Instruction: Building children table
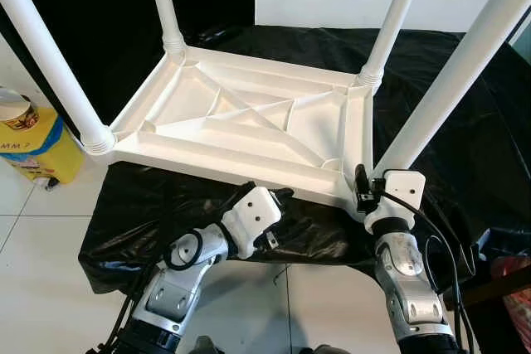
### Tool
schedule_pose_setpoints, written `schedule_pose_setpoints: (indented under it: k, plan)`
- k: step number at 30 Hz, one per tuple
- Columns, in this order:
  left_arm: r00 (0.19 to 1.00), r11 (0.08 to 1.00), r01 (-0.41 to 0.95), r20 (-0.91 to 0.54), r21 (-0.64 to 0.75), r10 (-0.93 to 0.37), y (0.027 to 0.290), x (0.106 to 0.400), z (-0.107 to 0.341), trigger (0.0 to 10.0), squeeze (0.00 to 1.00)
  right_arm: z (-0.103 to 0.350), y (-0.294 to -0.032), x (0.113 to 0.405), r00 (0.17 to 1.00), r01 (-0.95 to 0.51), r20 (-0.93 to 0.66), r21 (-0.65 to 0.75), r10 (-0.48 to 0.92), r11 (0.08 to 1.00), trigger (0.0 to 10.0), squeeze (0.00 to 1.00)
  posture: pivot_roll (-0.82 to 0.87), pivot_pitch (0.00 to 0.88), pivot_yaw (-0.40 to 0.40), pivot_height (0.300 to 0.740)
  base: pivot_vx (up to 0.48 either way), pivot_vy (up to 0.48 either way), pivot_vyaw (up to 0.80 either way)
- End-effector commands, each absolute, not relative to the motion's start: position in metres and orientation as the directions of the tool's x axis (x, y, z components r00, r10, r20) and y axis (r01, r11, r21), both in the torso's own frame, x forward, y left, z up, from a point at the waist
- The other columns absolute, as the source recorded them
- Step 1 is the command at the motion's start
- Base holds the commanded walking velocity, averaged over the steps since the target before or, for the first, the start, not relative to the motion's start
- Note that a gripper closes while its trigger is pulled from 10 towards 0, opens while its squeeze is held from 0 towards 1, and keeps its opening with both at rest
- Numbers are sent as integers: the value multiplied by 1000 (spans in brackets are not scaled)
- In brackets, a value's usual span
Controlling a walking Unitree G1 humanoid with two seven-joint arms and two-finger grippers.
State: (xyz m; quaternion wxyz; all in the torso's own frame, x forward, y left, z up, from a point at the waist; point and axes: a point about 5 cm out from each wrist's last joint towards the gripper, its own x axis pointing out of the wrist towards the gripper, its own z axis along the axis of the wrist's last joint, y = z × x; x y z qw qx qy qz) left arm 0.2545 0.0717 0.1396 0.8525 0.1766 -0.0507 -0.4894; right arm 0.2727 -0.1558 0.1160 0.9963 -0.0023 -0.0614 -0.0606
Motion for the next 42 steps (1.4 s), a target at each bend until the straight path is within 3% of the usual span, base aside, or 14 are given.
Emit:
schedule_pose_setpoints:
  k: [1, 2, 3, 8, 9, 10, 19, 28, 29, 31, 32, 42]
  plan:
    - [565, 506, 784, -74, 361, -822, 72, 255, 139, 10000, 0, 96, -169, 265, 984, 175, 28, -51, -174, 983, 10000, 0, 20, 84, -62, 740, 0, 0, 0]
    - [565, 506, 784, -74, 361, -822, 72, 255, 139, 10000, 0, 96, -169, 265, 984, 175, 28, -51, -174, 983, 10000, 0, 20, 84, -62, 740, 0, 0, 0]
    - [566, 506, 783, -74, 362, -821, 73, 254, 139, 10000, 0, 97, -169, 265, 985, 171, 33, -52, -169, 984, 10000, 67, 23, 85, -62, 740, 0, 0, 0]
    - [566, 507, 783, -76, 362, -821, 73, 254, 139, 10000, 0, 99, -172, 265, 986, 163, 43, -57, -161, 985, 10000, 63, 24, 87, -62, 740, 0, 0, 0]
    - [567, 507, 783, -77, 362, -820, 74, 254, 139, 10000, 0, 99, -174, 264, 987, 159, 49, -58, -156, 986, 10000, 941, 24, 88, -61, 740, 0, 0, 0]
    - [567, 507, 782, -78, 362, -820, 74, 254, 139, 10000, 0, 101, -176, 264, 988, 144, 63, -57, -141, 988, 10000, 1000, 24, 89, -61, 740, 0, 0, 0]
    - [567, 506, 782, -78, 365, -820, 74, 254, 140, 10000, 0, 107, -181, 259, 994, 46, 99, -69, -39, 997, 10000, 1000, 24, 92, -55, 740, 0, 0, 0]
    - [564, 501, 783, -83, 368, -821, 76, 255, 141, 10000, 0, 111, -191, 253, 974, -194, 97, -96, 203, 976, 10000, 1000, 24, 96, -42, 740, 0, 0, 0]
    - [563, 500, 784, -83, 368, -822, 76, 255, 141, 10000, 0, 112, -193, 255, 968, -225, 88, -99, 234, 969, 10000, 620, 24, 95, -36, 740, 0, 0, 0]
    - [562, 499, 785, -83, 368, -823, 76, 255, 141, 10000, 0, 112, -194, 256, 964, -245, 81, -100, 254, 964, 10000, 620, 24, 95, -36, 740, 0, 0, 0]
    - [558, 495, 787, -84, 369, -825, 76, 256, 142, 10000, 0, 115, -198, 260, 949, -295, 76, -123, 305, 948, 10000, 0, 19, 94, -27, 740, 0, 0, 0]
    - [542, 479, 797, -83, 368, -837, 72, 257, 143, 10000, 0, 126, -203, 284, 878, -463, 35, -189, 477, 866, 10000, 0, 13, 91, -11, 740, 0, 0, 0]
